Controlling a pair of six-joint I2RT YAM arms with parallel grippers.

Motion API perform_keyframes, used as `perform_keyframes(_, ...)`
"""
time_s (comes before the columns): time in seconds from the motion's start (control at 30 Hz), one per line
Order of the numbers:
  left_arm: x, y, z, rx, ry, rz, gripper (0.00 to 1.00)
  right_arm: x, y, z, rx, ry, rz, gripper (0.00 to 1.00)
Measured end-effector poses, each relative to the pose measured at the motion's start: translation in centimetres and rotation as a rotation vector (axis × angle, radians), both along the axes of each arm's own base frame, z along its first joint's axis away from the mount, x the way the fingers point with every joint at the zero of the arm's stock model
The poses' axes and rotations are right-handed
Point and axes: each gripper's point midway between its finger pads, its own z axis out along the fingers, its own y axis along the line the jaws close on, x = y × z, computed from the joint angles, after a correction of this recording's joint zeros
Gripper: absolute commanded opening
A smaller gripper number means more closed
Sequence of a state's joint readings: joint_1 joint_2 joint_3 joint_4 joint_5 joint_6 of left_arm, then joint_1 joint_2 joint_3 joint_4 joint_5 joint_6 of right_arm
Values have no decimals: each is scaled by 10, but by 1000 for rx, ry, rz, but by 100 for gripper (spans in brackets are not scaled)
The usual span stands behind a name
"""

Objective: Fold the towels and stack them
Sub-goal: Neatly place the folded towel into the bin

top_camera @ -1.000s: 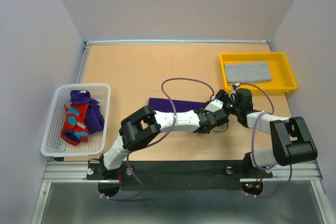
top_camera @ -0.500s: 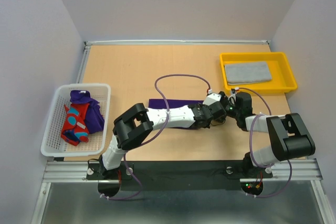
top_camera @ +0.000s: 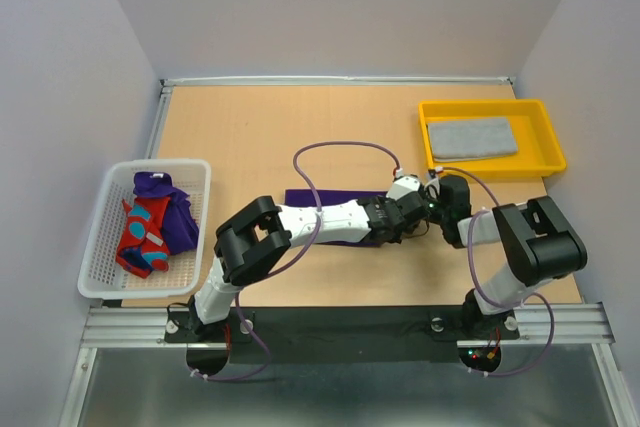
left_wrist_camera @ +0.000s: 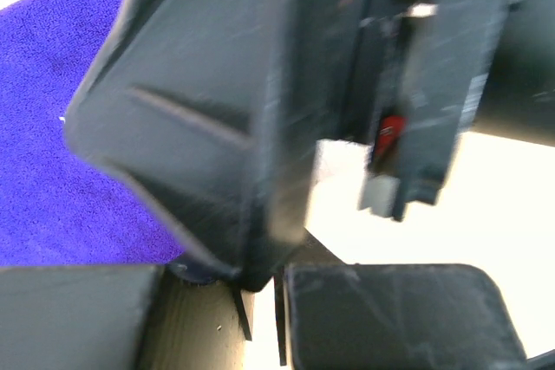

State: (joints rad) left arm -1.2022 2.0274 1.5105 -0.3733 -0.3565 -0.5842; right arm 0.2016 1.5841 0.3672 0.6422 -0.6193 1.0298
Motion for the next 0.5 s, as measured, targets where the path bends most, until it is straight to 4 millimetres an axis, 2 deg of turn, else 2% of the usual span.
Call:
perform_keyframes(0.17,-1,-1,-3,-8,7,3,0,-1,10,-3,11,11,27,70)
perform_keyframes(0.27,-2,-1,-3,-12,11,4,0,-2,16,-6,8,17,49,52)
perform_keyframes(0.3,-2,-1,-3,-14,11,6,4,-3,16,-8,0,22,49,36)
perform_keyframes(0.33,-2,-2,-3,-16,14,6,13,-6,16,-13,-11,38,52,30)
perform_keyframes(0.37,-2,-2,-3,-18,15,9,18,-8,16,-16,-22,40,59,24)
perform_keyframes(0.4,-2,-2,-3,-21,15,10,23,-11,15,-20,-34,61,60,11)
perform_keyframes(0.43,-3,-2,-3,-21,18,10,28,-13,14,-24,-47,73,62,6)
perform_keyframes(0.47,-4,-2,-4,-22,23,12,40,-14,13,-27,-56,82,62,1)
perform_keyframes(0.5,-4,-1,-6,-25,27,15,45,-15,12,-29,-66,87,64,0)
